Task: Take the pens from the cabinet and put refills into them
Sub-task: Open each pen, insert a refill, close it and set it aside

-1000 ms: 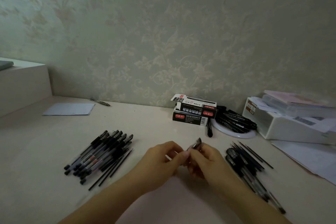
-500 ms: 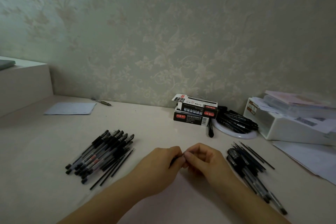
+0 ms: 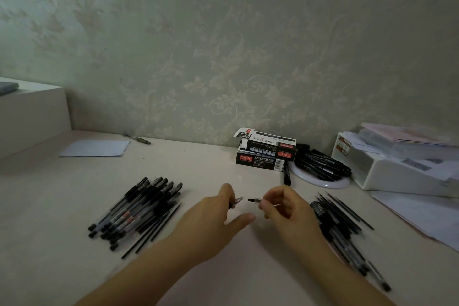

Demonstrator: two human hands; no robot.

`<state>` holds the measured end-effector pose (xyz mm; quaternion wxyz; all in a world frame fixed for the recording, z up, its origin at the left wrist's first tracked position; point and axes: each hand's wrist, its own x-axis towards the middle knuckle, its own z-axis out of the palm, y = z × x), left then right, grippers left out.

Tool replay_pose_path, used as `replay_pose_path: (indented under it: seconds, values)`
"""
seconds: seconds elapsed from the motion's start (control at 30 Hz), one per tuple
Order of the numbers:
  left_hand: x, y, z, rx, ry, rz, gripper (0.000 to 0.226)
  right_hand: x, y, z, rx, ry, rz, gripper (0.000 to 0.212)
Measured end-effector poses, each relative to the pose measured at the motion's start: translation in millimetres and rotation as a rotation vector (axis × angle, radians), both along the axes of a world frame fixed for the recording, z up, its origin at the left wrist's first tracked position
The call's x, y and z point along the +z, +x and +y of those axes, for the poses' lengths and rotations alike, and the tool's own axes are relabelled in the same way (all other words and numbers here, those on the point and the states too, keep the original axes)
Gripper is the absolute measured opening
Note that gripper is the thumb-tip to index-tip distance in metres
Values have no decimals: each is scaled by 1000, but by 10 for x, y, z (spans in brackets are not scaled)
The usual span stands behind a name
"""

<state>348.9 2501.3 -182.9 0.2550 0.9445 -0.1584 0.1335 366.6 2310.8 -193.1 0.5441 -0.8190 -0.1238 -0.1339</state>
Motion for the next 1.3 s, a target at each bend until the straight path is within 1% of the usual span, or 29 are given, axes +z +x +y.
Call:
replay_pose_path:
  seconds: [0.07, 0.2, 0.27, 0.33, 0.47, 0.53, 0.6, 0.7, 0.87, 1.0, 1.13, 1.3]
  values:
    - [-21, 11, 13, -17, -51, 29, 26, -16, 1, -22, -48, -180, -62, 15]
    - [-18, 30, 39, -42, -47, -9, 10, -79, 21, -12, -64, -381, -90, 13]
    - [-9, 31, 42, -51, -24, -35, 5, -99, 38, -6, -64, -446, -117, 11]
    - [-13, 35, 43, -59, -2, -50, 7, -108, 42, 5, -41, -470, -136, 10]
    - [-35, 59, 56, -67, -5, -84, 8, -105, 34, 4, -22, -436, -163, 6]
    - [-40, 76, 58, -78, -3, -108, 9, -78, 24, 3, -19, -366, -179, 5]
    - [-37, 83, 45, -114, -19, -130, 10, -41, 8, 15, 0, -271, -161, 9]
    - [-21, 72, 9, -170, -65, -149, 9, -23, -15, 40, 71, -211, -82, 26]
    - [-10, 73, -6, -182, -138, -154, 5, -12, -5, 28, 123, -126, -5, 30]
    - [-9, 81, -2, -185, -151, -155, 5, 0, -10, 18, 145, -92, 33, 23]
    - [-6, 79, 2, -187, -144, -142, 9, 18, -21, 3, 178, -36, 83, 24]
    - [21, 70, 17, -204, -133, -94, 14, 38, -19, 0, 203, -31, 127, 14]
